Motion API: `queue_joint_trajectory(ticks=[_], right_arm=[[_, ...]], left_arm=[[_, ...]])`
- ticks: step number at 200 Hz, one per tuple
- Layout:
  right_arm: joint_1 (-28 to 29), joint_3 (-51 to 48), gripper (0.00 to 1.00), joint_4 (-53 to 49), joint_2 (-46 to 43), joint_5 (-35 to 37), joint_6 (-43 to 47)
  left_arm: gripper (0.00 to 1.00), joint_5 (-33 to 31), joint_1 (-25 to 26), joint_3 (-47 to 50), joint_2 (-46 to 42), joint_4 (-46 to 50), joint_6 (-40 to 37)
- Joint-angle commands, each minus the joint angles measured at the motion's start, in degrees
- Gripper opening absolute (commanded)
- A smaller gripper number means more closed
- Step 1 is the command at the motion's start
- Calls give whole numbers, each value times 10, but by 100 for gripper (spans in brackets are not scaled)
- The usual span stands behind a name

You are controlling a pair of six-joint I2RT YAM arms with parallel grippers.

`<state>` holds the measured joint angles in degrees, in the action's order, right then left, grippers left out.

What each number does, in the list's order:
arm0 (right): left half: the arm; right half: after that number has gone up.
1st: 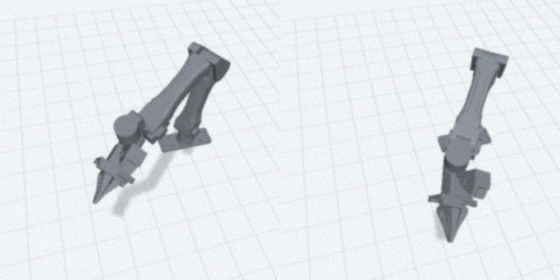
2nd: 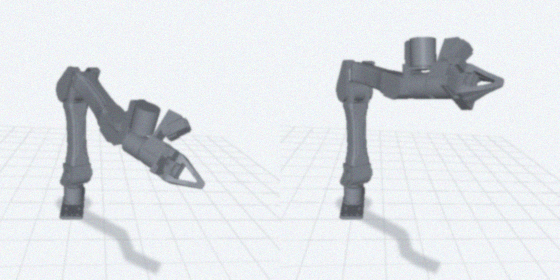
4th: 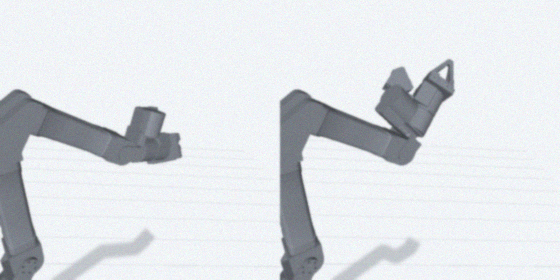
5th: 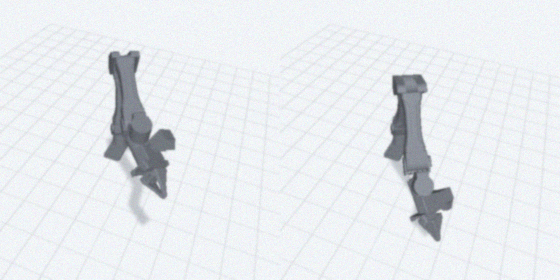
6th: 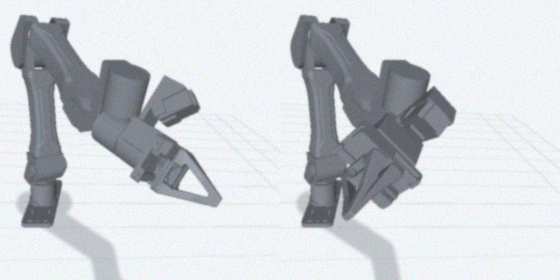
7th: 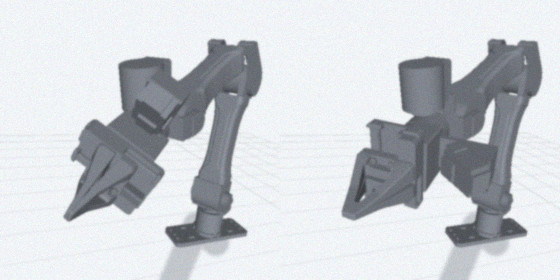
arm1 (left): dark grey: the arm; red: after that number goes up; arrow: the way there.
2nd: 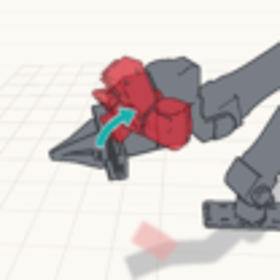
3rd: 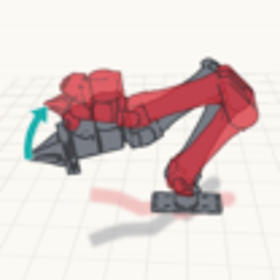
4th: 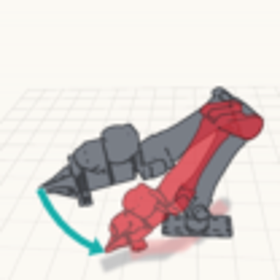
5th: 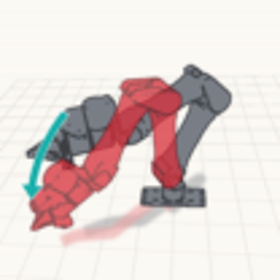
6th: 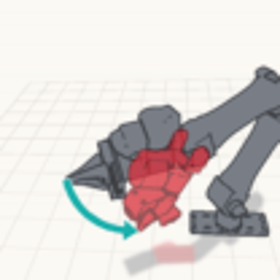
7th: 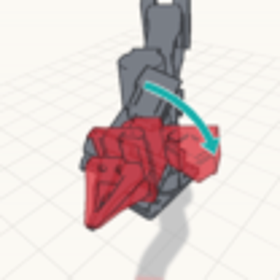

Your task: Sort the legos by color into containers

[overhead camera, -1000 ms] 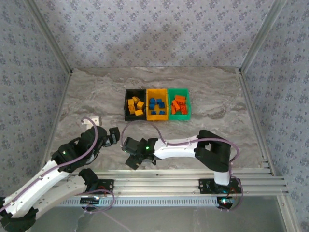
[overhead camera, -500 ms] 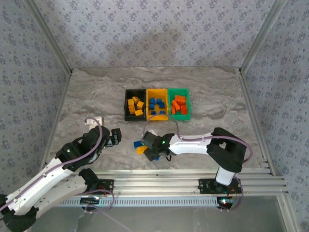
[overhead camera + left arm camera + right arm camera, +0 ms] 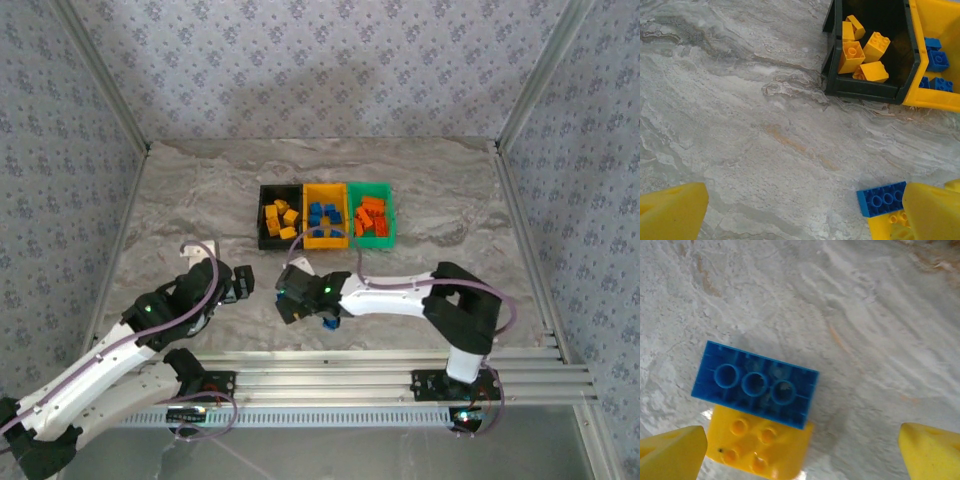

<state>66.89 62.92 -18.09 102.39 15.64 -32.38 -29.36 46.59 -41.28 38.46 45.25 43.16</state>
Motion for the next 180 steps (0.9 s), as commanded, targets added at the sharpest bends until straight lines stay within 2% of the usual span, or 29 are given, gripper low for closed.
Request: queue_joint_trajectory(ticks=[1,40,62,105,129,154,180], right_arm=[[19,41,100,-53,35,32,-57],[14,70,100,-93,74,-2,-54],[3,40,97,-91,85,-13,-66],[-36,-49,85,-39,28,-12,-91],[-52,-64,86,-34,9,-11,-91],[-40,-45,88,-33,24,-23,-87],[-23,-18,85,-63,57,-23,-81]], left_arm=[[100,-4,-4,4,-13,5,4],[100,-5,-5,9,-20,7,5],[100,-5,-5,13,-22,6,6],[100,0,-6,20,-24,2,9],[100,2,-7,24,-24,-2,9],[100,1,-7,26,-23,0,8],[100,-1,-8,27,-25,3,6]])
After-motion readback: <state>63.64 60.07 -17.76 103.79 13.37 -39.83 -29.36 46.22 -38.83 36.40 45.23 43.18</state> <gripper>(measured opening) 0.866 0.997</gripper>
